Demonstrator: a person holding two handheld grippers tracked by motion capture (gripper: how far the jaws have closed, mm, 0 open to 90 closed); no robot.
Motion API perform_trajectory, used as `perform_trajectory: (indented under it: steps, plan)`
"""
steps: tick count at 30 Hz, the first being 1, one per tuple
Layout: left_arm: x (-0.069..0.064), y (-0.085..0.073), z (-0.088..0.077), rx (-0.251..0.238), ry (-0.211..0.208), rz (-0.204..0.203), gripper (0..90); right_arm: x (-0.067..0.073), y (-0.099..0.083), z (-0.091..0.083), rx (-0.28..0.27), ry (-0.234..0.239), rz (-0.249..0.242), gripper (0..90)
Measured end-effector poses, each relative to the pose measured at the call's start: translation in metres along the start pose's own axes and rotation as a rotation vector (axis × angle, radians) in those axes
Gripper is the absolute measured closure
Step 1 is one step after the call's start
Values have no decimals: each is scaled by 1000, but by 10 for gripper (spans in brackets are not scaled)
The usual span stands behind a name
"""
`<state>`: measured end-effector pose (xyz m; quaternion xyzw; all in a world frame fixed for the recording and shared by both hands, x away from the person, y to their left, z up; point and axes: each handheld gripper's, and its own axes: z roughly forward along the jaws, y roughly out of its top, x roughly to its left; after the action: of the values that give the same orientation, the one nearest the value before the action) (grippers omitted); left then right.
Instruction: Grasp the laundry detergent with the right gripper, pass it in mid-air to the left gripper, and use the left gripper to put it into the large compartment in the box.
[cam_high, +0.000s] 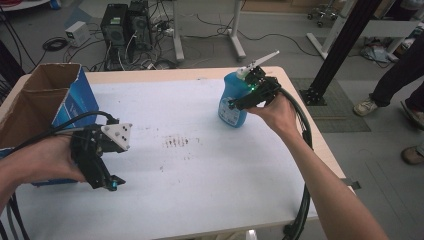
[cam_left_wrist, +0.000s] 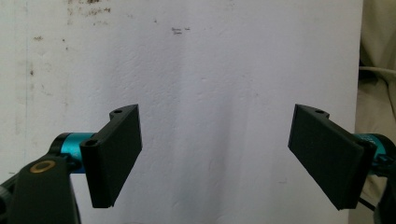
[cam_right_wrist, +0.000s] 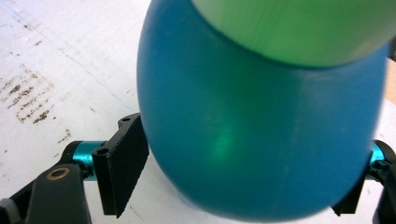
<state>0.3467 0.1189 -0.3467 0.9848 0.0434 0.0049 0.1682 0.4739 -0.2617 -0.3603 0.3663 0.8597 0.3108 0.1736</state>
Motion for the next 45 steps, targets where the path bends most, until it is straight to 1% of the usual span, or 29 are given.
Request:
perform_trajectory:
  steps: [5,6,11,13,16,19,24,32,44,45]
  plan:
    - [-1,-1,2,-3,0,-3,175,1,-3,2,-27,-8,0,190]
    - [-1,-1,2,2,-2,-2,175,1,-4,3,-33,-8,-1,190]
    - [-1,-2,4,-1,-4,-7,175,0,-6,6,-44,0,7,190]
    - [-1,-2,4,-4,-5,-11,175,0,-7,7,-52,-5,10,190]
    - [0,-3,4,-4,-3,-11,175,0,-9,8,-63,4,24,190]
    - [0,-3,4,0,-4,-9,175,0,-11,9,-67,2,24,190]
    - [-1,-3,4,-2,-2,-8,175,1,-11,9,-80,-10,18,190]
    - [-1,-3,4,0,-1,-4,175,1,-11,5,-100,-20,26,192]
    - [-1,-3,4,-3,-3,-10,175,0,-12,8,-89,-8,38,198]
    - [-1,-3,4,-5,-3,-9,175,0,-12,7,-90,-10,36,215]
